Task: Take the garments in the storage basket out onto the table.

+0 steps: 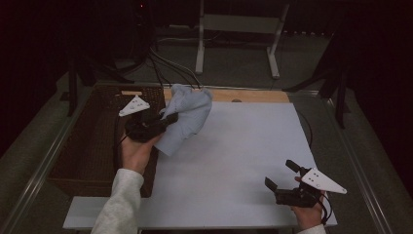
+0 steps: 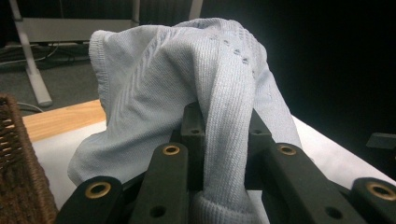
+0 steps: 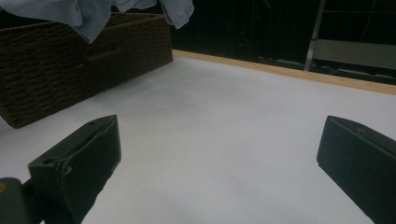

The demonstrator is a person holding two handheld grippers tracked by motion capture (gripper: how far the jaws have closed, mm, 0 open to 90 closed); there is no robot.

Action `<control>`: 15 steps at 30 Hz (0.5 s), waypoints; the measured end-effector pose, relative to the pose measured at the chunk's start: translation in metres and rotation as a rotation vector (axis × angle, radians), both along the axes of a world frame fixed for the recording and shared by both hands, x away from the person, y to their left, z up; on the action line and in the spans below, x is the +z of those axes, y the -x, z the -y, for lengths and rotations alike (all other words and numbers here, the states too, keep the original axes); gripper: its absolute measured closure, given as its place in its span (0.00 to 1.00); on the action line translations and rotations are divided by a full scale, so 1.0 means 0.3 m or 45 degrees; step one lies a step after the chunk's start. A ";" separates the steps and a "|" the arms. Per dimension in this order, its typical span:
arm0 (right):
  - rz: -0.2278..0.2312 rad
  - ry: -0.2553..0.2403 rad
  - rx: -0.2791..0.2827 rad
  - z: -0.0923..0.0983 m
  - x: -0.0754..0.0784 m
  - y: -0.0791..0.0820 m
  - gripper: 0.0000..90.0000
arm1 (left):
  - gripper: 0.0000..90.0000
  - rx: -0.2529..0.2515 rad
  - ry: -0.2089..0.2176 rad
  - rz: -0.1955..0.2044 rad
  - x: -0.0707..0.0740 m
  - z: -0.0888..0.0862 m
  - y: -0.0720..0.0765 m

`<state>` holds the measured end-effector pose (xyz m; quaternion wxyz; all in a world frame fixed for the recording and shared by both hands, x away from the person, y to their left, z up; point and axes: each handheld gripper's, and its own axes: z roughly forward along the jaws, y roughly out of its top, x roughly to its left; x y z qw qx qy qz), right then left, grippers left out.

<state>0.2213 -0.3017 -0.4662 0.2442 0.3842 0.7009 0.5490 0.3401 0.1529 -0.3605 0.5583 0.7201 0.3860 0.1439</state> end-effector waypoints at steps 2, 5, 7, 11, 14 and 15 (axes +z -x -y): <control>0.000 -0.001 0.000 0.000 0.000 0.000 0.00 | 0.86 -0.004 0.003 -0.001 -0.001 0.006 -0.001; 0.000 -0.001 -0.001 0.001 0.000 0.000 0.00 | 0.86 -0.009 0.007 -0.001 -0.003 0.016 -0.001; 0.003 -0.001 -0.001 0.002 0.000 0.000 0.00 | 0.86 -0.009 0.012 0.001 -0.003 0.022 0.000; 0.004 -0.002 -0.003 0.003 0.001 0.000 0.00 | 0.86 -0.015 0.018 0.004 -0.004 0.033 0.001; 0.004 -0.001 -0.002 0.003 0.001 0.000 0.00 | 0.86 -0.018 0.023 0.003 -0.005 0.039 0.000; 0.005 -0.001 -0.002 0.003 0.001 0.000 0.00 | 0.86 -0.018 0.027 0.004 -0.006 0.046 0.000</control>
